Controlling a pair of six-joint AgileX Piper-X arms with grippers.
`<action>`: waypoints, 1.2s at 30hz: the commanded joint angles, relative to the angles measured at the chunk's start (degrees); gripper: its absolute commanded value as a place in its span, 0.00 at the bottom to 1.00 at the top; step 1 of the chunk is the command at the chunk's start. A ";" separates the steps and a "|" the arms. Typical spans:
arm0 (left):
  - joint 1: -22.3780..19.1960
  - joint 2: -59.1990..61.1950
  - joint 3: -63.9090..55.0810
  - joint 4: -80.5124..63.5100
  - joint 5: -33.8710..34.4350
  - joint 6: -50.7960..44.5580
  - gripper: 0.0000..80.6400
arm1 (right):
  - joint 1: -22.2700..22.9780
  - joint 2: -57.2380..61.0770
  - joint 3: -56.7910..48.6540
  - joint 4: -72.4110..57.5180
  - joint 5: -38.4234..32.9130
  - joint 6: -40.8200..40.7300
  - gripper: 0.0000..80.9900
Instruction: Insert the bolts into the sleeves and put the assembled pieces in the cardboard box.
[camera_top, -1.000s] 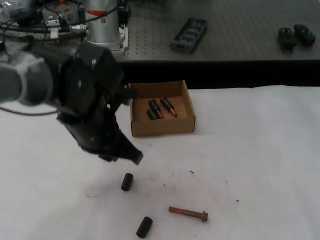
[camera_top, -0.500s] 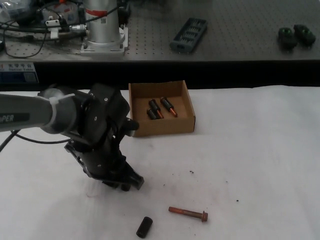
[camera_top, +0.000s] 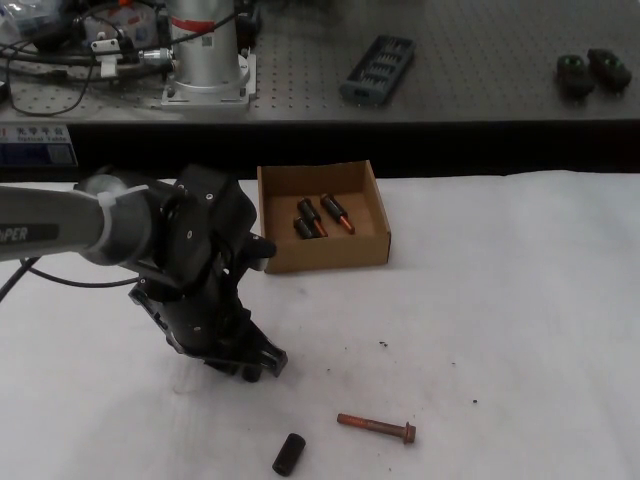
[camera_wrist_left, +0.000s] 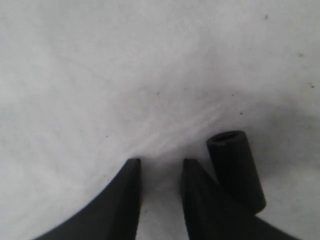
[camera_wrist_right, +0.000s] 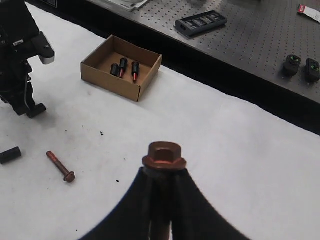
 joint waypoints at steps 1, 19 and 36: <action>-0.05 2.76 0.39 -1.92 0.35 -0.76 0.28 | -0.38 -0.39 -0.19 -0.87 -0.05 -0.39 0.07; -0.05 0.87 -3.97 5.63 0.35 -0.76 0.28 | -0.38 -0.39 -0.19 0.54 -0.05 -0.39 0.07; -0.05 -8.72 -4.15 8.47 0.49 -1.24 0.28 | -0.38 -0.39 -0.19 1.04 -0.05 -0.22 0.07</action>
